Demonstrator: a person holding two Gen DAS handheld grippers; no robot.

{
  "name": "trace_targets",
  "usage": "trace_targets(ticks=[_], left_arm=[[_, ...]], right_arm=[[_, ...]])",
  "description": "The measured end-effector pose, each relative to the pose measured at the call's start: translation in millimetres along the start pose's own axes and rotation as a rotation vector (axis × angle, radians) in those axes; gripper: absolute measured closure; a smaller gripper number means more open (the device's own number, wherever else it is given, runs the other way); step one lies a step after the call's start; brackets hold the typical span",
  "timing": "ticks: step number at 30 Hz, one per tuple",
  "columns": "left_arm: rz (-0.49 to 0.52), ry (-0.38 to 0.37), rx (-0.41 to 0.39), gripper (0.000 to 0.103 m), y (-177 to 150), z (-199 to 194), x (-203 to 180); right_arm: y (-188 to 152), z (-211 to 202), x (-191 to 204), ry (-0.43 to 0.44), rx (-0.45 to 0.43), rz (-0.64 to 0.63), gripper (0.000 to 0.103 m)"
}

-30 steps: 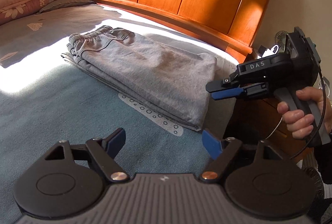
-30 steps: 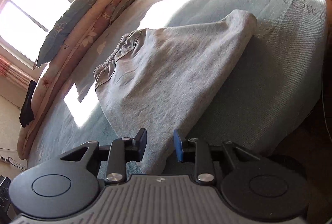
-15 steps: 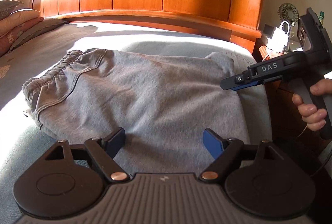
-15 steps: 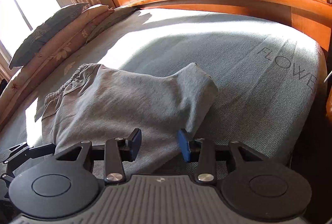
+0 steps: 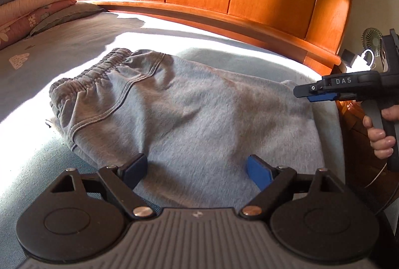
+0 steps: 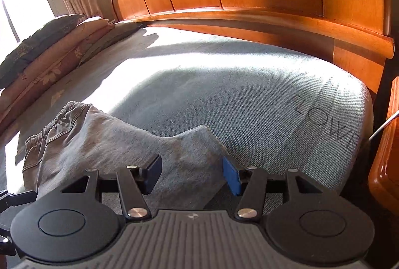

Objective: Fold clothes

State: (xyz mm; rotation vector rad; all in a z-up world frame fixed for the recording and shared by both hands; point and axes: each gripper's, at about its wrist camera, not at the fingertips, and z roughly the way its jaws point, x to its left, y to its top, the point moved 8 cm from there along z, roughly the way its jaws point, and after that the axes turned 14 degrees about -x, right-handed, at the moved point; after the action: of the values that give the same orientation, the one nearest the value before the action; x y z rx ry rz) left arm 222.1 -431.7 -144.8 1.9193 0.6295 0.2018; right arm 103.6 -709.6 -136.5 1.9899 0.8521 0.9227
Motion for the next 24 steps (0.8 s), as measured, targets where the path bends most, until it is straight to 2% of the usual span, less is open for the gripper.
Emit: trace_targets(ticks=[2,5,7,8,9,13,16,19,24], left_arm=[[-0.05,-0.015,-0.031,0.016,8,-12,10],[-0.117,0.0,-0.078,0.016,25,-22,33],[-0.14,0.016,-0.096,0.016,31,-22,46],[-0.141,0.015,-0.097,0.016,31,-18,49],[-0.141,0.015,-0.098,0.016,32,-15,53],[-0.144,0.014,-0.103,0.016,35,-1,66],[-0.146,0.013,-0.107,0.016,36,9,76],[-0.148,0.012,-0.11,0.016,38,19,86],[-0.151,0.004,-0.116,0.016,40,34,101]], right_arm=[[10,-5,9,0.036,-0.017,-0.004,0.044],[32,-4,42,0.123,-0.044,-0.055,0.046],[45,3,72,0.188,-0.043,-0.105,0.058],[49,8,89,0.224,-0.033,-0.133,0.07],[52,15,107,0.259,-0.023,-0.166,0.073],[55,47,173,0.347,-0.004,-0.337,0.073],[53,84,213,0.381,0.028,-0.404,0.073],[44,119,238,0.406,0.07,-0.431,0.073],[1,171,257,0.402,0.18,-0.52,0.073]])
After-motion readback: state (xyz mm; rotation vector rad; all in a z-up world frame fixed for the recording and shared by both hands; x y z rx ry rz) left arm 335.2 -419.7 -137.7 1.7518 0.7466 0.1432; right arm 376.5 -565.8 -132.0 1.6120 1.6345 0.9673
